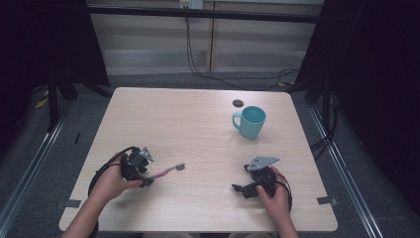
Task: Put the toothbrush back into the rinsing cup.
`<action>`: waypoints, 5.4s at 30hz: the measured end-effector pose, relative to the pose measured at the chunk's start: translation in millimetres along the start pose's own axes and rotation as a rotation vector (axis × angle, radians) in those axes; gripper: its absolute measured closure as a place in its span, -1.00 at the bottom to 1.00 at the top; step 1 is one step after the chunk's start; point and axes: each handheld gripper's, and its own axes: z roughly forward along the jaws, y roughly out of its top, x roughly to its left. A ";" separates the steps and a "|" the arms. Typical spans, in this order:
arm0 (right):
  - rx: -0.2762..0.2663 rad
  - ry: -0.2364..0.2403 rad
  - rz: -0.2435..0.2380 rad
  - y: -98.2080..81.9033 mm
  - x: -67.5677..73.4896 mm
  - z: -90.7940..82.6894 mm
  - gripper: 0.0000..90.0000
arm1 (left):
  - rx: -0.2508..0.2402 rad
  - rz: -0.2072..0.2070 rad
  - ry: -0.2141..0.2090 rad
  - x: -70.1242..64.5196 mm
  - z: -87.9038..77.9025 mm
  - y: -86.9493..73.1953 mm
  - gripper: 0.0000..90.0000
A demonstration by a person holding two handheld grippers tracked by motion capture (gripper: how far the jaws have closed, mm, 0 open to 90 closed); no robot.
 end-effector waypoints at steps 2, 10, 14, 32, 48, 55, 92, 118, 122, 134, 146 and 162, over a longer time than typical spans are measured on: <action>-0.001 0.000 0.001 0.0 0.0 0.0 -0.73 | 0.021 0.007 0.004 1.8 -1.4 -0.4 0.13; 0.000 0.000 0.000 0.0 0.0 0.0 -0.73 | 0.071 -0.001 -0.008 2.8 -4.5 2.6 0.32; 0.000 0.000 0.001 0.0 0.0 0.0 -0.73 | 0.104 0.001 -0.011 3.5 -4.5 4.3 0.44; -0.001 0.001 0.001 0.0 -0.2 0.0 -0.74 | 0.256 0.011 -0.038 -1.6 3.5 22.3 0.82; 0.000 0.000 0.000 0.0 0.0 0.0 -0.73 | 0.187 -0.054 -0.044 1.5 0.8 15.8 0.83; 0.000 0.000 0.001 0.1 0.0 0.0 -0.73 | 0.158 -0.050 -0.043 0.8 -4.9 20.0 0.83; 0.005 -0.014 0.004 0.9 0.4 0.8 -0.77 | -0.088 -0.122 0.017 -2.0 -37.3 49.1 0.83; -0.038 0.006 0.118 11.7 -5.7 -2.8 -0.68 | -0.239 -0.147 0.006 -11.4 -28.3 66.1 0.83; -0.064 0.016 0.134 18.9 -7.0 -6.0 -0.66 | -0.257 -0.149 0.001 -14.1 -28.3 69.5 0.83; -0.111 0.077 0.169 48.7 -11.1 -15.7 -0.53 | -0.334 -0.151 -0.013 -24.6 -24.1 79.8 0.83; -0.159 0.102 0.187 80.4 -7.7 -20.0 -0.50 | -0.378 -0.138 -0.070 -37.9 -19.6 93.7 0.83; -0.209 0.151 0.243 103.3 -8.8 -18.2 -0.43 | -0.426 -0.133 -0.075 -46.7 -13.4 103.2 0.83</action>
